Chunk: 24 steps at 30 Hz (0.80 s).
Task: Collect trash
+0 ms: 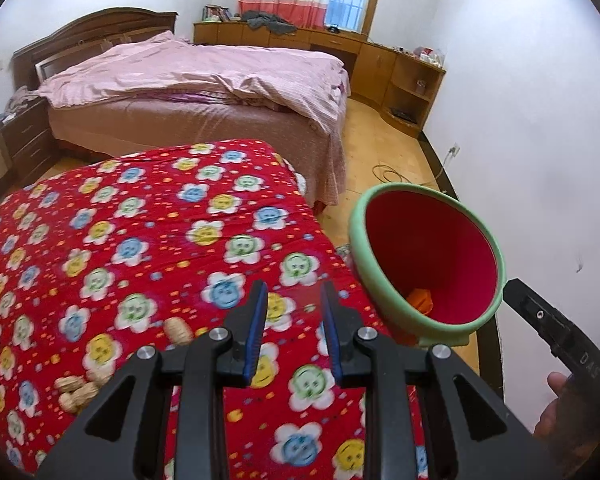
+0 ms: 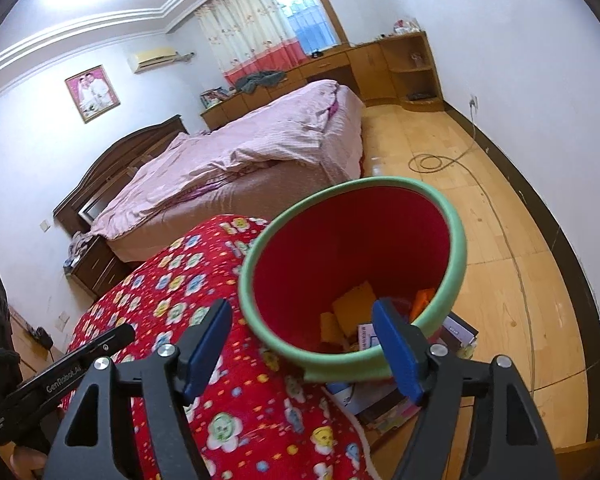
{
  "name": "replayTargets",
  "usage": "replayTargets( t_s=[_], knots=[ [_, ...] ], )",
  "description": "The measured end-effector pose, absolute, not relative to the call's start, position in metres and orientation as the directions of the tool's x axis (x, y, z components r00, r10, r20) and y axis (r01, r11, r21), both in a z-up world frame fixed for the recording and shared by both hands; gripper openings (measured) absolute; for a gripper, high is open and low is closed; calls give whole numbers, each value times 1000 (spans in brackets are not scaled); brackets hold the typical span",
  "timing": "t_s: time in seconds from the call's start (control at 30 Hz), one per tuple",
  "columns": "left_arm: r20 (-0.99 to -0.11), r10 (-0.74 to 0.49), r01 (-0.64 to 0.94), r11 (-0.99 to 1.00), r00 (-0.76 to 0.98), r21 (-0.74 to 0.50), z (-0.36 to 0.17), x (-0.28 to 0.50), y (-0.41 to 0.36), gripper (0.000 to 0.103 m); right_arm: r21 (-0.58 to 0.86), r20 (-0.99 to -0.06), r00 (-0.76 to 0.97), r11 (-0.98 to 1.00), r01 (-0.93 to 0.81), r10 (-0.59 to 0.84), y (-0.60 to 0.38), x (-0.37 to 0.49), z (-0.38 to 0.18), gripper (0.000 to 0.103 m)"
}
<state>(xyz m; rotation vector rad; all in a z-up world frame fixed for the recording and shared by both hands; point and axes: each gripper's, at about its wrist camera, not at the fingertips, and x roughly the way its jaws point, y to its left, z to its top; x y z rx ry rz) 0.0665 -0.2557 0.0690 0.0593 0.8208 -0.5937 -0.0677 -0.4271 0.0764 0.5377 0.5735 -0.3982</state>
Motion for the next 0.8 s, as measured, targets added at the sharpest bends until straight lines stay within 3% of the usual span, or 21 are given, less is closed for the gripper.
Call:
replayTargets(
  t_s=[0.1, 0.37, 0.8],
  knots=[
    [-701, -457, 500, 851, 548, -164, 72, 62, -238, 36, 349, -600, 776, 807, 476, -197, -410, -68, 81, 79],
    [-693, -413, 437, 886, 591, -155, 77, 51, -192, 43, 320, -590, 789, 847, 424, -172, -364, -67, 91, 83],
    [-664, -345, 345, 928, 663, -138, 79, 26, -132, 44, 263, -571, 809, 903, 340, -138, -298, -71, 99, 93]
  ],
)
